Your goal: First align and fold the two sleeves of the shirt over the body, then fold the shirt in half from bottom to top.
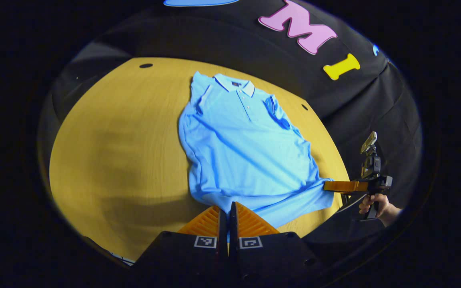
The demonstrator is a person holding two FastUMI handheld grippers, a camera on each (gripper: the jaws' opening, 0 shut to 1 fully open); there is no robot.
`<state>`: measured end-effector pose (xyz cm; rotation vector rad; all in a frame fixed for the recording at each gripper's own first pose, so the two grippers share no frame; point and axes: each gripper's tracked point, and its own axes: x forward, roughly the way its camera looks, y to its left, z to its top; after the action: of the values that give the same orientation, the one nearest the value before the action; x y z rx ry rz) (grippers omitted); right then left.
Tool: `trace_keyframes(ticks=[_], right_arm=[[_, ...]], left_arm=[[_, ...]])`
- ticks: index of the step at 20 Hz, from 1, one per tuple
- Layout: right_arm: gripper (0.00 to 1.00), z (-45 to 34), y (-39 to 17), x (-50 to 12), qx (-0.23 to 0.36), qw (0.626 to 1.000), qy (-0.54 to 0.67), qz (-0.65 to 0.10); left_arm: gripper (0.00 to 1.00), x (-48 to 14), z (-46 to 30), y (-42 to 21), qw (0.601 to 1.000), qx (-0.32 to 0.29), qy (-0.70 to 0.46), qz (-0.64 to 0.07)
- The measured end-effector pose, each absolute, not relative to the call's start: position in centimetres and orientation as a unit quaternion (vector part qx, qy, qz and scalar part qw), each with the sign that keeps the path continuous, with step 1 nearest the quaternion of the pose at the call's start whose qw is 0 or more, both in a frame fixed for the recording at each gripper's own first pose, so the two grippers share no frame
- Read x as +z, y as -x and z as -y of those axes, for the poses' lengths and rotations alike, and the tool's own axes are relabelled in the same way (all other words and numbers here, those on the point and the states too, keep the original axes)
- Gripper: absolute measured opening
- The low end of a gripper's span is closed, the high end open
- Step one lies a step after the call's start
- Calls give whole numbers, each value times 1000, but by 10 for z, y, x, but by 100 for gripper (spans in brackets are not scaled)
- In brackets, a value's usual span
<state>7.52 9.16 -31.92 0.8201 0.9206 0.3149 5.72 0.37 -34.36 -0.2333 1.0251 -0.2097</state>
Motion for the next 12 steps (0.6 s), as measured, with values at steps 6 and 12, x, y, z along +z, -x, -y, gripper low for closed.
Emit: trace_keyframes(ticks=[6,12], right_arm=[[6,-84,-189,-256,188,852,-352,-339],[8,-76,-353,-193,204,892,-307,-262]], left_arm=[[6,-290,-15,-167,902,-93,100,-410],[6,-254,-41,-310,942,-28,66,-328]])
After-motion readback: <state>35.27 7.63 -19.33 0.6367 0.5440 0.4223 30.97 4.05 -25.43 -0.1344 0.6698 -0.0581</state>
